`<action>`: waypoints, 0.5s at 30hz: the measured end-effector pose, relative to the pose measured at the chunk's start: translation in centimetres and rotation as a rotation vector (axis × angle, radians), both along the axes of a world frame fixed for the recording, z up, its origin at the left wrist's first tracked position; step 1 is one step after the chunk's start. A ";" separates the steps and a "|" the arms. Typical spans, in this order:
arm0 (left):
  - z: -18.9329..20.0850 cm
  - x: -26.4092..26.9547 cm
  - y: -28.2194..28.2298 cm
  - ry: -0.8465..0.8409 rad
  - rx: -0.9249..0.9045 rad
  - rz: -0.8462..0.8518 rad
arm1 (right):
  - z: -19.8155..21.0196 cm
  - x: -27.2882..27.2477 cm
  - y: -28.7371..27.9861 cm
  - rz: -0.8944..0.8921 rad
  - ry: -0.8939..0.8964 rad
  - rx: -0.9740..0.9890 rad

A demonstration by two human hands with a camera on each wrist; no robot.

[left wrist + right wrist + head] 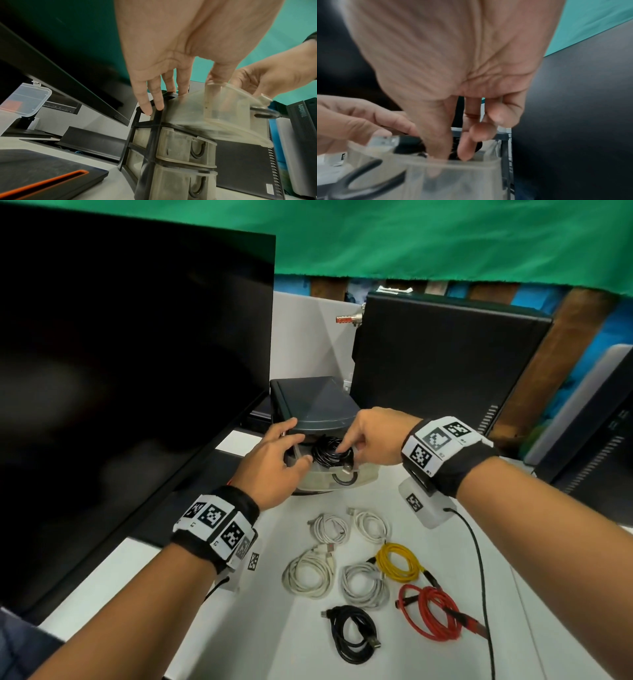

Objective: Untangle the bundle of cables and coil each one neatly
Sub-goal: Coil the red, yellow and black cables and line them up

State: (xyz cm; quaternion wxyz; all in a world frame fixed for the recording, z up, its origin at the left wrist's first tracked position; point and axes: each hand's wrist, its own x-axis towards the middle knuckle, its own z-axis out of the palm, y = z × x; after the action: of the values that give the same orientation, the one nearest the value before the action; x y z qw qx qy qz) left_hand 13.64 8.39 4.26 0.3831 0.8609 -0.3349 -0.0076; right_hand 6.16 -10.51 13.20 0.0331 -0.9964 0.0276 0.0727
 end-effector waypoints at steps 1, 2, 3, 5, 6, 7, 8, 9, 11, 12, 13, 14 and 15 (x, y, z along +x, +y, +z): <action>0.0 0.0 0.0 0.000 0.004 0.002 | 0.0 0.3 0.0 0.008 -0.004 0.003; 0.0 0.0 0.0 -0.002 0.007 0.003 | 0.0 0.6 0.0 0.011 -0.013 0.009; 0.1 0.0 0.0 -0.003 0.009 0.004 | -0.1 1.0 0.0 0.004 -0.031 0.017; 0.1 -0.1 0.0 -0.004 0.017 0.003 | -0.3 1.7 0.1 -0.042 -0.052 0.042; 0.1 -0.1 0.0 -0.008 0.020 0.001 | -0.4 2.0 0.3 -0.060 -0.041 0.049; 0.1 -0.1 0.0 -0.011 0.021 0.000 | -0.6 2.2 0.4 -0.059 -0.023 0.050; 0.1 -0.1 0.0 -0.011 0.022 -0.002 | -0.7 2.3 0.7 -0.047 -0.002 0.050; 0.1 -0.1 0.0 -0.012 0.025 -0.003 | -0.8 2.5 0.9 -0.030 0.014 0.058; 0.1 0.0 0.1 -0.015 0.034 0.000 | -0.9 2.7 1.1 -0.018 0.037 0.101; 0.1 0.0 0.2 -0.014 0.035 0.001 | -1.0 2.8 1.1 -0.030 0.046 0.137; 0.0 0.0 0.2 -0.011 0.032 0.000 | -1.0 2.8 1.0 -0.049 0.055 0.181; 0.0 0.0 0.3 -0.010 0.029 -0.002 | -1.1 2.9 1.0 -0.072 0.062 0.220; 0.1 -0.1 0.3 -0.008 0.027 -0.004 | -1.1 3.0 1.0 -0.094 0.069 0.247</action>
State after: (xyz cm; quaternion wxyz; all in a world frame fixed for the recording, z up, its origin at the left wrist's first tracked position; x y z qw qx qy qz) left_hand 13.58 8.67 4.34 0.3701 0.8652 -0.3382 -0.0094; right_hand 9.13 -9.52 12.07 0.1582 -0.9792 0.0664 0.1079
